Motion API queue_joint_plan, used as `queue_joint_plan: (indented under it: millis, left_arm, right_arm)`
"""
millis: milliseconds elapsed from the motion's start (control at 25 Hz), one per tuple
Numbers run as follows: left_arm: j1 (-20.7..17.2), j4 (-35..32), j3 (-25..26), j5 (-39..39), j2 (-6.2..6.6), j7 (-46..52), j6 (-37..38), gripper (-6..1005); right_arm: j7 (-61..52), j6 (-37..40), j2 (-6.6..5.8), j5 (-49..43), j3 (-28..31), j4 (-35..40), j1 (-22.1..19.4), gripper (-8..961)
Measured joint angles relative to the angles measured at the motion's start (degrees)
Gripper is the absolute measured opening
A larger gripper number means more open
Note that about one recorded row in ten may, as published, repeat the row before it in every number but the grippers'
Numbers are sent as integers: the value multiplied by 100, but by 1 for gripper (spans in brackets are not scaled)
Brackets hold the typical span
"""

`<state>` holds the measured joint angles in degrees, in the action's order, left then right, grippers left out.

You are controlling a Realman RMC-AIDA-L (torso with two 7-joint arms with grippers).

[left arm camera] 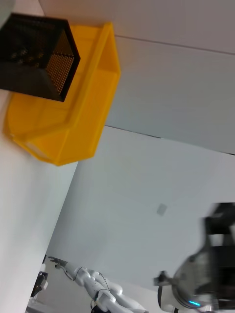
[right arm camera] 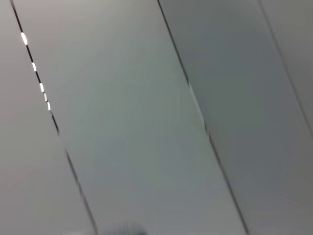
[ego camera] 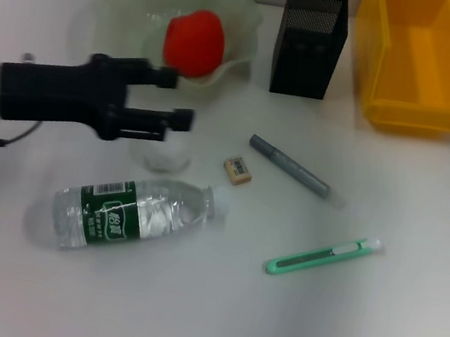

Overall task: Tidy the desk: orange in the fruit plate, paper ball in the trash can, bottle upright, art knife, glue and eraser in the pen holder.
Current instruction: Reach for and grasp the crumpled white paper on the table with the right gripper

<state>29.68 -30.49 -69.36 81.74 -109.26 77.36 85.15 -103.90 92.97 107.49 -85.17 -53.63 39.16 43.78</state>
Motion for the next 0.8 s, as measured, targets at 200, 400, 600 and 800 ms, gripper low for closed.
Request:
queue_joint_plan:
  millis: [200,400,600,800]
  left_arm:
    - [-269,0,222,7,240,-2,84,784]
    - [-470,0,327,24,470,-3,128,784]
    - [-555,-31,676,319,546,48,135,785]
    - [-650,-83,957,580,588,42,230,785]
  right_arm:
    - [-474,-49,-32,-1188,-1,-24,329,648]
    - [-656,-654,376,-2736,-124,-200,1111,648]
    - [-657,-1094,863,-4152,-156,-269,1838,648]
    - [-891,-1644,1118,-4836,-460,-768,2453,647]
